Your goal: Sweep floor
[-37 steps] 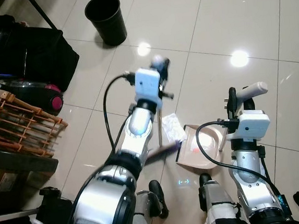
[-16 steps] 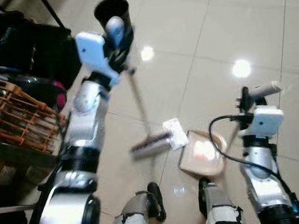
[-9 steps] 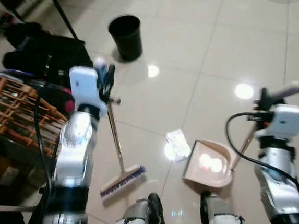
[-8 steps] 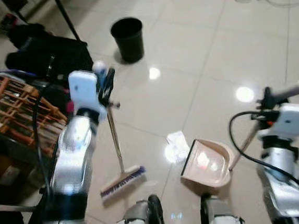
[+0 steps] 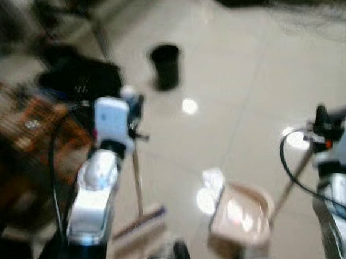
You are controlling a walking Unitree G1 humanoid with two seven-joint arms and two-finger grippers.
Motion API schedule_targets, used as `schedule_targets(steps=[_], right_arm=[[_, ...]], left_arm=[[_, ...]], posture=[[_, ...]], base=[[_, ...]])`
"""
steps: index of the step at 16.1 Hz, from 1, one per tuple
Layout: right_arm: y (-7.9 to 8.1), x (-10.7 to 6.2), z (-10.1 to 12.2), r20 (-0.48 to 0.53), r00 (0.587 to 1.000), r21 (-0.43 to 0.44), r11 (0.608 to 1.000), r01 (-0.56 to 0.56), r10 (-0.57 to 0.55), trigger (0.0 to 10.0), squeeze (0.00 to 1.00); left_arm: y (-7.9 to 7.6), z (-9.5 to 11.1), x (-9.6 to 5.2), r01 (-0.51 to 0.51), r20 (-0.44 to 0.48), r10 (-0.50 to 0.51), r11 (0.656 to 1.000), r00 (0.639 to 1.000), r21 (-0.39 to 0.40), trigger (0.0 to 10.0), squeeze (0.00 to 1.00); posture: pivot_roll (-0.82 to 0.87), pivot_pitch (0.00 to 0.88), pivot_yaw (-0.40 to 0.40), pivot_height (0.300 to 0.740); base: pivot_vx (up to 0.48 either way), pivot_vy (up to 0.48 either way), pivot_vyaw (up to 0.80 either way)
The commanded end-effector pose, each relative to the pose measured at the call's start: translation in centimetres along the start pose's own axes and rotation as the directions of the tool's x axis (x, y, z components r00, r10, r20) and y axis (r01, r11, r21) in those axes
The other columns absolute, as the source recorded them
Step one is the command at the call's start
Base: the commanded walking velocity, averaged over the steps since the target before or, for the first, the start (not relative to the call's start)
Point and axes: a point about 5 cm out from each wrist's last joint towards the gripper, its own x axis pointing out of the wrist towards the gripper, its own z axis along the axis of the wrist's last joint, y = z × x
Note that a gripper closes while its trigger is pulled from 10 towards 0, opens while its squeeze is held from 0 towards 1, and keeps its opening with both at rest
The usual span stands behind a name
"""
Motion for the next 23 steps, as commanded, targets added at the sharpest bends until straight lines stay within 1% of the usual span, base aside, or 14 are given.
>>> schedule_targets(steps=[1,4,6,10,14,18,20,21,23], right_arm=[[0.6,0.0,0.9,0.028,0.999,0.035,0.999,-0.017,0.016,10.0,0.00],[0.6,-0.4,0.7,-0.005,1.000,0.069,0.998,0.005,-0.005,10.0,0.00],[0.5,-0.5,0.6,-0.013,1.000,0.085,0.996,0.011,-0.010,10.0,0.00],[0.2,-0.7,0.3,-0.034,0.999,0.086,0.996,0.040,-0.037,10.0,0.00],[-0.1,-1.0,0.2,-0.048,0.998,0.086,0.995,0.054,-0.050,10.0,0.00],[0.0,-1.3,0.0,-0.057,0.997,0.083,0.995,0.055,-0.050,10.0,0.00],[0.1,-1.1,-0.2,-0.063,0.997,0.064,0.997,0.038,-0.034,10.0,0.00],[0.1,-1.0,-0.6,-0.085,0.996,0.045,0.999,0.029,-0.025,10.0,0.00],[-0.4,-0.8,-1.4,-0.103,0.994,-0.004,1.000,0.021,-0.022,10.0,0.00]], left_arm=[[0.1,0.4,-0.1,0.000,0.011,-0.001,1.000,1.000,0.024,10.0,0.00],[-0.2,0.4,0.0,0.008,0.013,-0.009,1.000,1.000,0.022,10.0,0.00],[0.0,0.6,0.2,0.008,0.019,-0.009,1.000,1.000,0.026,10.0,0.00],[0.1,0.6,0.3,0.009,0.016,-0.010,1.000,1.000,0.022,10.0,0.00],[-0.3,0.6,0.4,0.019,0.016,-0.019,1.000,1.000,0.013,10.0,0.00],[-0.4,0.5,0.5,0.023,0.015,-0.023,1.000,1.000,0.003,10.0,0.00],[-0.4,0.3,0.5,0.015,0.010,-0.015,1.000,1.000,-0.008,10.0,0.00],[-0.4,0.1,0.5,0.011,-0.003,-0.011,0.999,1.000,-0.032,10.0,0.00],[-0.5,-0.6,0.7,0.017,-0.006,-0.017,0.999,1.000,-0.031,10.0,0.00]], posture=[[-0.03,0.093,0.118,0.740],[-0.03,0.086,0.121,0.740],[-0.03,0.084,0.122,0.740],[-0.03,0.089,0.127,0.740],[-0.03,0.093,0.130,0.740],[-0.04,0.096,0.126,0.740],[-0.04,0.101,0.121,0.740],[-0.04,0.107,0.116,0.740],[-0.04,0.135,0.113,0.740]], base=[[0.382,0.000,0.00],[0.385,0.000,0.00],[0.386,0.000,-0.72],[0.385,0.000,0.00],[0.387,0.000,-0.63],[0.386,0.000,0.00],[0.186,0.000,0.00],[0.000,0.000,0.00],[0.000,0.000,0.00]])
